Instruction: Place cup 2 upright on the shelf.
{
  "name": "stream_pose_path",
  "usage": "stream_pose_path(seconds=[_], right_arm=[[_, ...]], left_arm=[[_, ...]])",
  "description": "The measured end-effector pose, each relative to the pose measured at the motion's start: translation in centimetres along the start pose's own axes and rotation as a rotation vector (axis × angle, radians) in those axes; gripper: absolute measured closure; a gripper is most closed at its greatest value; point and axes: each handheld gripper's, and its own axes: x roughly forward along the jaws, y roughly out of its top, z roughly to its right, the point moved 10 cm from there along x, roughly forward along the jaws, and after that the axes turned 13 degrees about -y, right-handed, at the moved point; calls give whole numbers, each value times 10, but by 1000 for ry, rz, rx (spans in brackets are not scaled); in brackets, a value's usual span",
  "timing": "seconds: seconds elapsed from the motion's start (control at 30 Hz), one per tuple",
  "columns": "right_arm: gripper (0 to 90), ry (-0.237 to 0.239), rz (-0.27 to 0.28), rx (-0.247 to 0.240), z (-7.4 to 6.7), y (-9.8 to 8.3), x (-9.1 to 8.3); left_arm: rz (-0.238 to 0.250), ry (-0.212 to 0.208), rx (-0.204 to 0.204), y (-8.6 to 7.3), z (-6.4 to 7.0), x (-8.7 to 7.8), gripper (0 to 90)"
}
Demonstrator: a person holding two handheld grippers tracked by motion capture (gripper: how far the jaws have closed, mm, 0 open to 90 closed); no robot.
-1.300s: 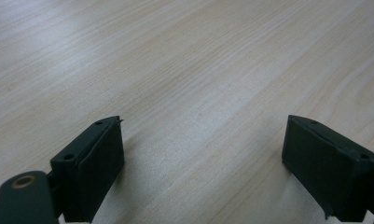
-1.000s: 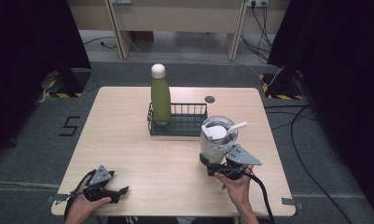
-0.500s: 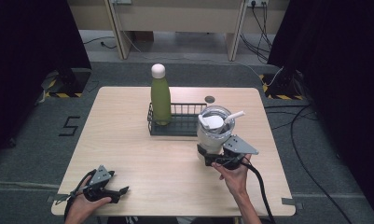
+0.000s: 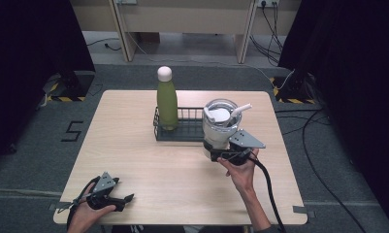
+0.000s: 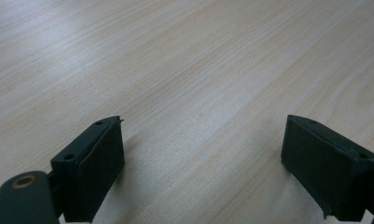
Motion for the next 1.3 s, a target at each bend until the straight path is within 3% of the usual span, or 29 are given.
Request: stream_pose_path(seconds=[0.73, 1.3], right_arm=[[114, 3, -6, 16, 8, 24, 20], [114, 6, -15, 2, 9, 44, 49]], left_arm=[[-1, 0, 1, 0, 0, 0, 125], [-1, 2, 1, 0, 0, 0, 125]])
